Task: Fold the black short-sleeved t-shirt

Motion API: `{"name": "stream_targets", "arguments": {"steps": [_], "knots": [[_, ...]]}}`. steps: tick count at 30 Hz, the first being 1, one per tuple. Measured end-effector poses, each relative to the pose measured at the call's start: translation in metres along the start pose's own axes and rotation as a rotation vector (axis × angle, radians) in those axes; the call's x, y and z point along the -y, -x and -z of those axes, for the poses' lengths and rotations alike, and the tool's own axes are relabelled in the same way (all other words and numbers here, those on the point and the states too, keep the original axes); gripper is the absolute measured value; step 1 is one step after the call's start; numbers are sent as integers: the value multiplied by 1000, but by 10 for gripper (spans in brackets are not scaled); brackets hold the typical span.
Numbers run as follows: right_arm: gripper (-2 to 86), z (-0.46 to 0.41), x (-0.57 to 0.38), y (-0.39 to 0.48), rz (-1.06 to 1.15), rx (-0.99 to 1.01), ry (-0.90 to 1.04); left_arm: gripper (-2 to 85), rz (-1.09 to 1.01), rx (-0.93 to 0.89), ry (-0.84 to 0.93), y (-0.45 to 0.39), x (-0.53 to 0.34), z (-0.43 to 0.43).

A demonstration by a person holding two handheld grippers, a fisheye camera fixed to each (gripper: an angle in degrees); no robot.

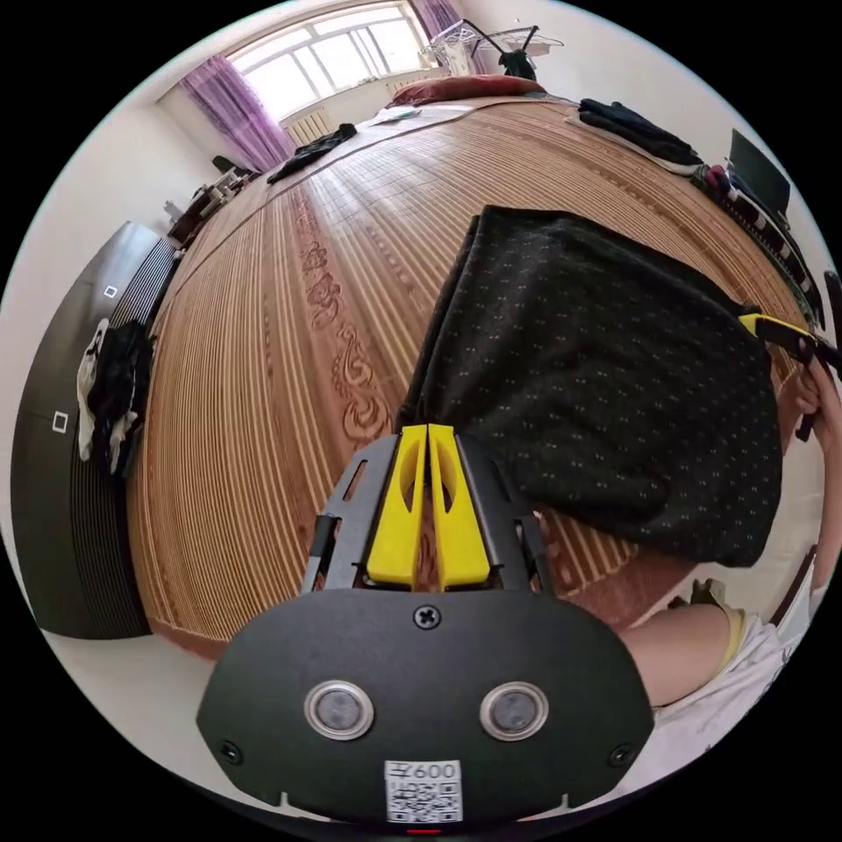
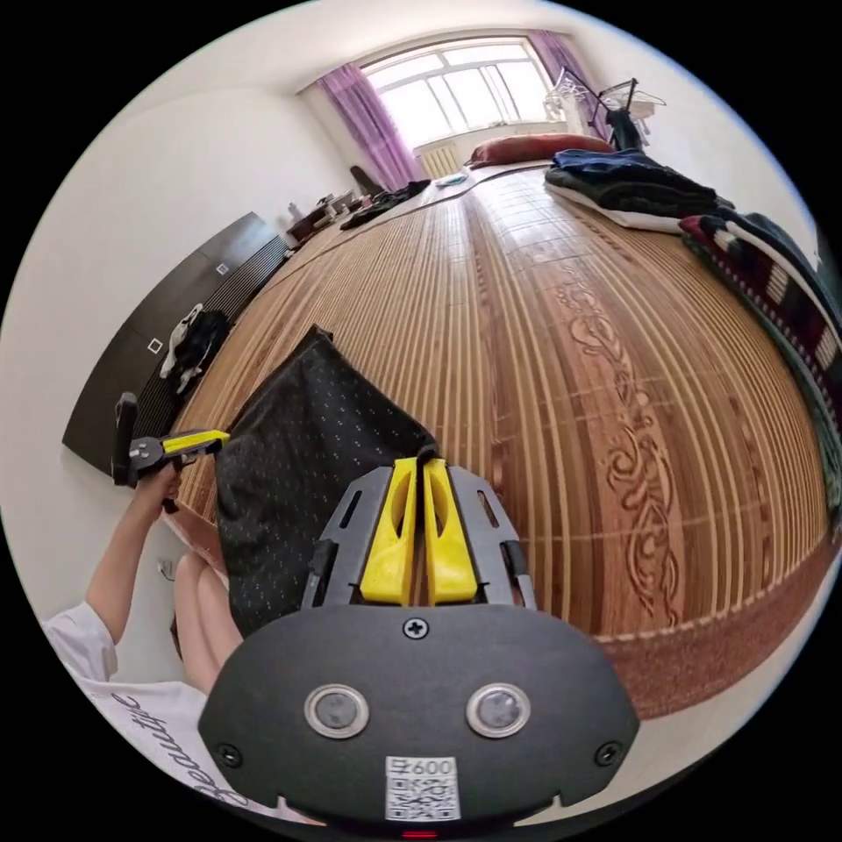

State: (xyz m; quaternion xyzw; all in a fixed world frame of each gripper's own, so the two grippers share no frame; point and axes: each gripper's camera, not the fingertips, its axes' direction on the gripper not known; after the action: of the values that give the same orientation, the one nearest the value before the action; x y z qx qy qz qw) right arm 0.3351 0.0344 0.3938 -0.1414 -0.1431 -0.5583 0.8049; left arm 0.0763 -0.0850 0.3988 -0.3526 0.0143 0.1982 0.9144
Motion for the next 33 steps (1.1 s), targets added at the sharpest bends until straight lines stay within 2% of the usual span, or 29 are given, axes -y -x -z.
{"name": "stream_targets", "arguments": {"steps": [4, 6, 10, 12, 16, 21, 23, 27, 33], "knots": [[-3, -23, 21, 16, 75, 129, 49, 4, 71, -120, -13, 33, -104, -10], [4, -19, 22, 27, 104, 141, 11, 5, 109, -206, -35, 53, -143, -18], [47, 19, 3, 45, 87, 185, -259, 8, 256, -442, -125, 123, -212, -50], [53, 22, 2, 66, 157, 227, -291, 10, 355, -476, -195, 155, -237, -66], [72, -21, 33, 151, 337, 407, -157, 11, 371, -628, -338, 192, -271, -106], [72, -114, 73, 262, 525, 520, 17, 10, 285, -567, -277, 203, -282, -156], [67, -159, 87, 299, 594, 464, 121, 8, 286, -542, -271, 215, -289, -173], [58, -203, 91, 330, 696, 278, 181, 4, 280, -614, -303, 257, -308, -211], [13, -228, 80, 349, 818, 288, 270, 2, 350, -799, -370, 322, -339, -272]]}}
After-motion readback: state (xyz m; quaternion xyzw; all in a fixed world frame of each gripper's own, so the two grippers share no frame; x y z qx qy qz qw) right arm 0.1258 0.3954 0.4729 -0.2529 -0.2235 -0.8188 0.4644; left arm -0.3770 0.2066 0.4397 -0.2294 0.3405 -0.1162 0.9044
